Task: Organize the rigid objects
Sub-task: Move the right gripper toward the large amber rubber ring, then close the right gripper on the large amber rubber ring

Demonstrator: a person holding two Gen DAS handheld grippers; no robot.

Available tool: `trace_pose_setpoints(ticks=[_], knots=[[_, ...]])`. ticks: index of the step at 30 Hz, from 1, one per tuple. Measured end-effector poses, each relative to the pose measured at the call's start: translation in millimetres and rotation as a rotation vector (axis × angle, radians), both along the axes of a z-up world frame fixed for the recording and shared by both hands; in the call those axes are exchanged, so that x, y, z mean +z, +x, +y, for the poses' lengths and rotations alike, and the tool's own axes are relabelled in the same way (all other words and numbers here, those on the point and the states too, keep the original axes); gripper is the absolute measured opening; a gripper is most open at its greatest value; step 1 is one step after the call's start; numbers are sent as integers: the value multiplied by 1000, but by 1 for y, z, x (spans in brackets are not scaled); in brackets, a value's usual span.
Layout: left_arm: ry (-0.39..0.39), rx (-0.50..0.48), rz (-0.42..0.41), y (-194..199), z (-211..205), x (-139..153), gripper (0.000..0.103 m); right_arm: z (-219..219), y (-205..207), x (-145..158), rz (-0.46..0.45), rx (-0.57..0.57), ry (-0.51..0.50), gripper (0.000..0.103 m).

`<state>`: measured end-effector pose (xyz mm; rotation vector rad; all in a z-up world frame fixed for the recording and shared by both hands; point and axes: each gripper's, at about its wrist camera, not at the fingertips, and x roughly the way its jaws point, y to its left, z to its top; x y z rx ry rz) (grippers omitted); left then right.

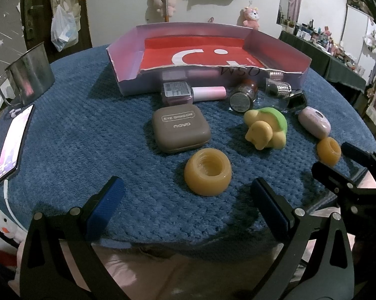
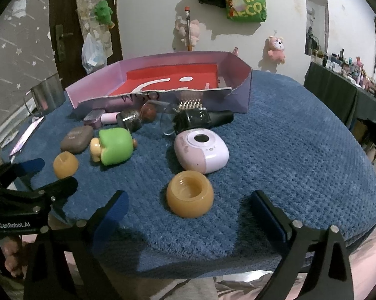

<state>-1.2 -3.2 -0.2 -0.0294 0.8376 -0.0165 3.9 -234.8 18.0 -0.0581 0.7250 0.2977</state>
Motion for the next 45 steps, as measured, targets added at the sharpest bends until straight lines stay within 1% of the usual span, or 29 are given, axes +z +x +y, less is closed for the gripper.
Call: trace_pose_setpoints(ticks=[3, 8, 13, 15, 16, 18, 19, 22, 24, 25, 27, 28, 32, 37, 45], knots=[[-8, -5, -1, 0, 0, 1, 102, -1, 3, 0, -3, -1, 7, 91], [-13, -6, -6, 1, -1, 3, 98, 1, 2, 1, -6, 8, 5, 85], [-7, -12, -9, 2, -3, 5, 86, 0, 1, 2, -10, 10, 11, 78], [-6, -16, -11, 2, -4, 5, 77, 0, 1, 3, -11, 10, 7, 76], [-3, -15, -12, 2, -5, 6, 76, 0, 1, 3, -12, 10, 5, 74], [-6, -17, -15, 3, -4, 6, 68, 1, 1, 3, -13, 16, 3, 70], [-8, -19, -16, 3, -5, 7, 67, 2, 1, 3, -14, 16, -2, 70], [-7, -23, -19, 4, -6, 7, 61, 4, 0, 2, -21, 17, -13, 64], [-5, -29, -21, 4, -8, 7, 52, 5, 0, 2, -24, 22, -15, 57], [-3, -31, -23, 4, -9, 8, 51, 6, 0, 2, -25, 24, -17, 56], [-2, -42, -25, 3, -11, 7, 41, 8, 0, 1, -30, 25, -27, 52], [-2, -48, -26, 3, -12, 8, 40, 9, -1, 1, -31, 28, -29, 51], [10, -62, -29, 3, -17, 8, 36, 9, -1, 0, -33, 28, -28, 48], [12, -64, -33, 3, -18, 8, 36, 9, -1, 0, -36, 24, -33, 41], [20, -71, -41, 1, -18, 9, 36, 12, -3, 0, -46, 38, -59, 41]])
